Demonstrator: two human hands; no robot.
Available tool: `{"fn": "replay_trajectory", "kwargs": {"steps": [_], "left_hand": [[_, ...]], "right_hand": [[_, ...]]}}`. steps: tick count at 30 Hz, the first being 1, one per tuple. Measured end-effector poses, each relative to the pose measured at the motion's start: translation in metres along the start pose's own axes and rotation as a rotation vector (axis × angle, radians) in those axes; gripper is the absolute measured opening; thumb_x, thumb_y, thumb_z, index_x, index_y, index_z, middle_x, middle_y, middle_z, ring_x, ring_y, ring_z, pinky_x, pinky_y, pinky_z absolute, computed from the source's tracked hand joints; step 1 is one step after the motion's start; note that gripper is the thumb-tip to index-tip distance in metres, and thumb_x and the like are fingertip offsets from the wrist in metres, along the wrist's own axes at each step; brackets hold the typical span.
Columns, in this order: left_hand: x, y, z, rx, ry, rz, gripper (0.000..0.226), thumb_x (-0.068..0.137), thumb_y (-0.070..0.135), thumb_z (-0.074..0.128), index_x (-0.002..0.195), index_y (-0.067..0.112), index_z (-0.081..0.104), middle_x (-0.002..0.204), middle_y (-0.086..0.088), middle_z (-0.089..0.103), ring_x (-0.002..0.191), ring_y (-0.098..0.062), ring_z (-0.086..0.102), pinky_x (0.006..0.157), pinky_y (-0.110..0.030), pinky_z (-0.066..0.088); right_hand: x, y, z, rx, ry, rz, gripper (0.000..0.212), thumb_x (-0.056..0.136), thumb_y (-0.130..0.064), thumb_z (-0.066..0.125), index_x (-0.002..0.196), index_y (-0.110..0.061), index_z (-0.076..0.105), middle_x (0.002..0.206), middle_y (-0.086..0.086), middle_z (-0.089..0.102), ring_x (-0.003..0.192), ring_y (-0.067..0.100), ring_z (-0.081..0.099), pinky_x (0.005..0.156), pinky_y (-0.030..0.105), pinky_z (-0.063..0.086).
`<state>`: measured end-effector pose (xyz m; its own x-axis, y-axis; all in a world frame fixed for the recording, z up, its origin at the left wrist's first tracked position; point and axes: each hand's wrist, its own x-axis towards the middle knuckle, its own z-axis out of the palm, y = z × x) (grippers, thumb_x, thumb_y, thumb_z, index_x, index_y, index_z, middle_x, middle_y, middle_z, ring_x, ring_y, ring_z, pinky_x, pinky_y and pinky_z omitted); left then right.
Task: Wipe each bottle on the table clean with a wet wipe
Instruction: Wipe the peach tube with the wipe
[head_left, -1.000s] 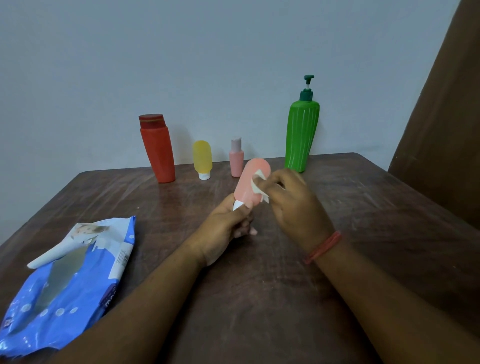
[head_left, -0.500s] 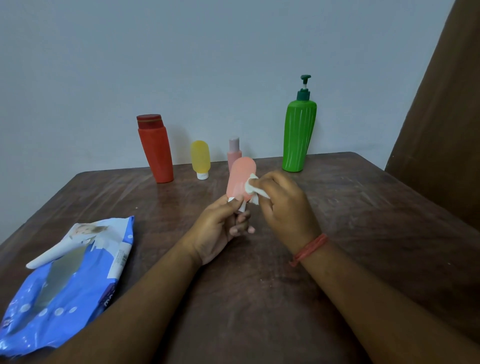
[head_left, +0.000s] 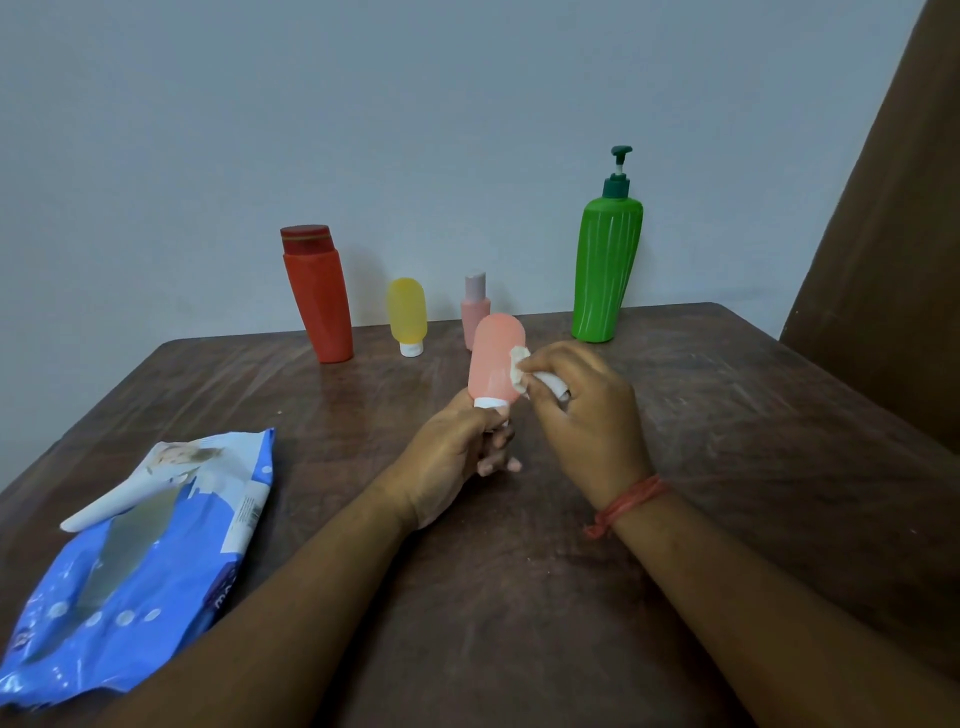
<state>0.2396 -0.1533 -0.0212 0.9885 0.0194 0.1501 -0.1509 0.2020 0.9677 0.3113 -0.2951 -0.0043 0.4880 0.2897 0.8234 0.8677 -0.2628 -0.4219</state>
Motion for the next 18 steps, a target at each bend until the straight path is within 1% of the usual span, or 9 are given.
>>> {"fn": "replay_trajectory", "kwargs": {"steps": [2, 4, 7, 8, 11, 12, 14, 15, 18], "left_hand": [[0.000, 0.000, -0.001, -0.014, 0.011, 0.005, 0.026, 0.089, 0.020, 0.049, 0.112, 0.007, 0.051, 0.072, -0.004, 0.044, 0.052, -0.015, 0.031, 0.075, -0.039, 0.051], [-0.001, 0.001, -0.001, -0.021, 0.014, -0.001, 0.027, 0.088, 0.020, 0.049, 0.112, 0.008, 0.052, 0.071, -0.003, 0.044, 0.051, -0.014, 0.032, 0.075, -0.039, 0.051], [-0.002, 0.001, 0.003, 0.067, -0.006, -0.008, 0.027, 0.087, 0.021, 0.049, 0.111, 0.010, 0.051, 0.070, -0.001, 0.044, 0.050, -0.013, 0.032, 0.077, -0.038, 0.051], [-0.002, 0.001, 0.004, 0.081, -0.007, -0.004, 0.026, 0.087, 0.021, 0.049, 0.110, 0.010, 0.051, 0.069, -0.001, 0.044, 0.050, -0.013, 0.032, 0.077, -0.038, 0.051], [-0.002, 0.001, 0.003, 0.093, 0.007, 0.006, 0.024, 0.089, 0.022, 0.050, 0.109, 0.010, 0.051, 0.069, -0.001, 0.043, 0.051, -0.014, 0.031, 0.077, -0.038, 0.052], [-0.002, 0.001, 0.003, 0.109, 0.010, 0.002, 0.025, 0.089, 0.022, 0.050, 0.111, 0.010, 0.051, 0.069, -0.001, 0.044, 0.051, -0.013, 0.032, 0.077, -0.037, 0.052], [-0.002, 0.000, 0.004, 0.161, 0.014, -0.004, 0.027, 0.090, 0.023, 0.050, 0.114, 0.009, 0.051, 0.068, 0.001, 0.044, 0.051, -0.012, 0.033, 0.077, -0.036, 0.053], [-0.002, 0.000, 0.005, 0.186, 0.014, 0.003, 0.027, 0.090, 0.022, 0.050, 0.114, 0.010, 0.050, 0.068, 0.001, 0.045, 0.051, -0.012, 0.033, 0.078, -0.035, 0.053], [-0.003, -0.001, 0.005, 0.250, 0.027, 0.028, 0.022, 0.090, 0.021, 0.050, 0.111, 0.014, 0.051, 0.070, -0.002, 0.042, 0.053, -0.011, 0.036, 0.079, -0.034, 0.054]], "right_hand": [[-0.003, -0.002, -0.001, -0.004, -0.053, -0.054, 0.008, 0.085, 0.002, 0.072, 0.089, -0.005, 0.071, 0.094, 0.004, 0.068, 0.089, 0.012, 0.062, 0.082, 0.012, 0.044], [-0.004, -0.002, -0.002, -0.026, -0.099, -0.140, 0.008, 0.085, 0.002, 0.070, 0.090, -0.003, 0.072, 0.095, 0.006, 0.067, 0.091, 0.013, 0.061, 0.084, 0.017, 0.046], [0.003, 0.004, -0.006, -0.078, -0.009, -0.126, 0.007, 0.085, 0.002, 0.072, 0.088, -0.003, 0.072, 0.093, 0.007, 0.067, 0.087, 0.020, 0.064, 0.081, 0.028, 0.051], [0.003, 0.003, -0.005, -0.082, -0.016, -0.138, 0.008, 0.084, 0.003, 0.072, 0.088, -0.003, 0.072, 0.093, 0.007, 0.067, 0.087, 0.021, 0.063, 0.081, 0.030, 0.051], [-0.002, 0.002, -0.005, -0.091, -0.155, -0.275, 0.010, 0.085, 0.002, 0.070, 0.093, -0.003, 0.074, 0.094, 0.006, 0.065, 0.091, 0.020, 0.061, 0.085, 0.028, 0.050], [-0.001, 0.005, -0.006, -0.105, -0.158, -0.277, 0.010, 0.087, -0.001, 0.069, 0.094, -0.004, 0.074, 0.093, 0.006, 0.065, 0.090, 0.021, 0.061, 0.084, 0.030, 0.051], [0.006, 0.010, -0.010, -0.119, -0.087, -0.219, 0.009, 0.088, -0.005, 0.068, 0.094, -0.005, 0.075, 0.092, 0.006, 0.065, 0.088, 0.023, 0.062, 0.081, 0.038, 0.052], [0.008, 0.010, -0.012, -0.116, -0.078, -0.219, 0.009, 0.089, -0.005, 0.068, 0.094, -0.004, 0.075, 0.092, 0.006, 0.065, 0.087, 0.023, 0.062, 0.081, 0.038, 0.052], [0.002, 0.006, -0.011, -0.134, -0.199, -0.368, 0.008, 0.088, -0.003, 0.070, 0.094, -0.003, 0.075, 0.092, 0.008, 0.064, 0.086, 0.022, 0.059, 0.082, 0.032, 0.049]]}}
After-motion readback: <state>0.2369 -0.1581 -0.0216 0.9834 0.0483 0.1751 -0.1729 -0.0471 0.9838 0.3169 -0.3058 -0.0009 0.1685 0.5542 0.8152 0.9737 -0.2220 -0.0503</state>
